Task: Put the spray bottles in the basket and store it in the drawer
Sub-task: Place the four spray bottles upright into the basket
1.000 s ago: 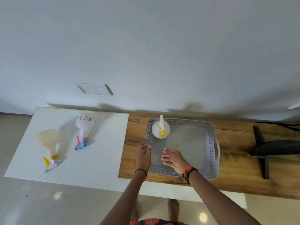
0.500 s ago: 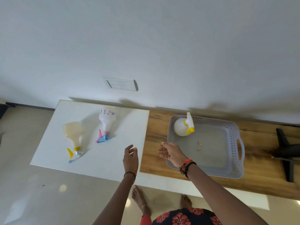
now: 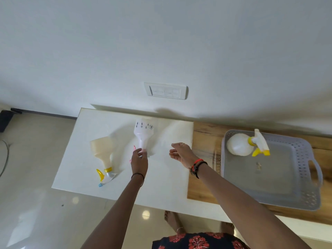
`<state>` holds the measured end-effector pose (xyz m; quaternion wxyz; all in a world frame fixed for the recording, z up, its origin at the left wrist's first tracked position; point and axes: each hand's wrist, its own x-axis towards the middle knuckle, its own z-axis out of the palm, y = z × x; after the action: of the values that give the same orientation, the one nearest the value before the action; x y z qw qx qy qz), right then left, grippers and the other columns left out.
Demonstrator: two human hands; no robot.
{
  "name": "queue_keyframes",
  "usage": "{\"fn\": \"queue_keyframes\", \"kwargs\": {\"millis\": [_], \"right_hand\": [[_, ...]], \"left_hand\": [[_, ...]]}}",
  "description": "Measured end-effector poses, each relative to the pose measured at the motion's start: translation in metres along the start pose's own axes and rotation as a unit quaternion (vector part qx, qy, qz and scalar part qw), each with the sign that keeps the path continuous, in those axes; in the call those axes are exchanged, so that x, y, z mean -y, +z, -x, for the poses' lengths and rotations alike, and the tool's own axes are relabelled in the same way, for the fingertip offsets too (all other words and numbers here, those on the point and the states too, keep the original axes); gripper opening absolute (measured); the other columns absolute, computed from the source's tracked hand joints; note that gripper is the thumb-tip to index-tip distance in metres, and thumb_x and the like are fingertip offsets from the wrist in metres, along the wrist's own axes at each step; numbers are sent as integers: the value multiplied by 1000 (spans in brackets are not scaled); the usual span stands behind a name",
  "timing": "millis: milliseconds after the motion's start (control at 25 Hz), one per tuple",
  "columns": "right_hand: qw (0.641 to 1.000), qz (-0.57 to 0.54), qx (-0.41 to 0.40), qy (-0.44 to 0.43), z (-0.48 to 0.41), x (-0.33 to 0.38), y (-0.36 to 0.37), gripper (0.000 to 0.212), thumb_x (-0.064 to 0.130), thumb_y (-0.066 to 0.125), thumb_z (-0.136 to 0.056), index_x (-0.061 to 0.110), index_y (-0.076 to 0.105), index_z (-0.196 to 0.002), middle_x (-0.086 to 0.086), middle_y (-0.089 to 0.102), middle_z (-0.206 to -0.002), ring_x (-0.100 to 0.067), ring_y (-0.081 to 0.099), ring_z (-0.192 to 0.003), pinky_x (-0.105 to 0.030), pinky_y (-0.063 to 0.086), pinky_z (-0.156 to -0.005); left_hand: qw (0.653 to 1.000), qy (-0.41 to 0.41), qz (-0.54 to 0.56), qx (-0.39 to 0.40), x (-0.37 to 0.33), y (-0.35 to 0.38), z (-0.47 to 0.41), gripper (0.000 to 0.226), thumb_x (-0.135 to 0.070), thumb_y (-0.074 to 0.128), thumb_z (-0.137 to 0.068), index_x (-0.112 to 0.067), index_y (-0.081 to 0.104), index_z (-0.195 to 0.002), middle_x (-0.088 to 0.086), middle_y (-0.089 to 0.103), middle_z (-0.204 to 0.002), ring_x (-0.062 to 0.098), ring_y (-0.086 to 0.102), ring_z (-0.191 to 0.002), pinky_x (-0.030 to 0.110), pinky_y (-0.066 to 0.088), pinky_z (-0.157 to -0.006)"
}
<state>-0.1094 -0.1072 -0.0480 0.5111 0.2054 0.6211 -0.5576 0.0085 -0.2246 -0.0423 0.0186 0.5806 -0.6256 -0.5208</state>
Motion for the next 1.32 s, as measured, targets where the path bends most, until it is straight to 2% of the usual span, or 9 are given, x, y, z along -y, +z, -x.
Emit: {"fn": "queue_keyframes", "kwargs": {"millis": [120,200,240,280,320,520,760,1040,1320], "right_hand": [[1000,22,-5,14,-20,16,33,17,17,50,-96,0,55,-94,-16,42,-75,-20,48,-65,-29,54,-81],[998,56,-16,14,-35,25,52,48,19,50,-96,-16,43,-128,-33,43,-91,-34,58,-81,-41,46,-105],[997,69,-17,8,-41,30,61,55,21,51,-96,-13,37,-136,-9,27,-97,-32,59,-90,-43,41,-109],[997,79,-14,-5,-47,34,68,58,25,52,-95,-6,36,-141,-36,35,-141,-27,58,-94,-39,41,-109],[996,83,-5,-20,-52,37,74,60,28,53,-94,2,33,-145,-18,47,-118,-19,55,-90,-35,42,-106],[992,99,42,-64,-82,36,86,69,35,57,-91,29,22,-150,-2,37,-152,-20,40,-137,-35,27,-115],[996,-4,85,-34,-92,30,83,65,25,61,-91,27,28,-147,-5,50,-139,-20,53,-118,-37,42,-109],[994,73,64,-45,-76,28,58,43,29,62,-89,26,47,-129,-5,58,-119,-23,55,-106,-40,42,-108],[985,139,92,-33,-33,17,9,50,33,60,-91,13,49,-136,-8,58,-110,-23,57,-103,-39,50,-100]], "left_hand": [[1000,-11,-8,3,-12,-14,-40,40,-22,51,-94,-5,48,-129,17,59,-128,31,56,-114,36,42,-99],[1000,-13,-18,11,-20,-18,-63,42,-22,50,-94,-4,46,-132,18,57,-131,33,54,-119,37,41,-102],[1000,-12,-23,16,-24,-18,-72,42,-21,49,-95,-5,44,-133,19,55,-133,33,52,-121,37,39,-104],[999,-6,-31,21,-27,-18,-80,43,-19,48,-95,-6,42,-136,19,53,-135,33,50,-124,36,37,-105],[999,8,-43,28,-29,-18,-86,45,-15,47,-95,-8,39,-139,20,50,-138,32,47,-127,36,35,-107],[974,121,-147,121,-35,-18,-109,79,15,37,-82,-22,21,-150,15,37,-148,35,37,-135,41,35,-111],[960,134,-147,198,-36,-19,-124,88,11,56,-82,-26,16,-150,16,39,-146,39,50,-125,48,43,-105],[950,130,-169,230,-29,-17,-104,105,0,73,-74,-39,11,-149,20,43,-133,30,49,-120,46,48,-101],[932,97,-172,305,-22,-18,-55,102,-21,77,-76,-44,8,-148,9,52,-126,11,61,-90,21,45,-78]]}}
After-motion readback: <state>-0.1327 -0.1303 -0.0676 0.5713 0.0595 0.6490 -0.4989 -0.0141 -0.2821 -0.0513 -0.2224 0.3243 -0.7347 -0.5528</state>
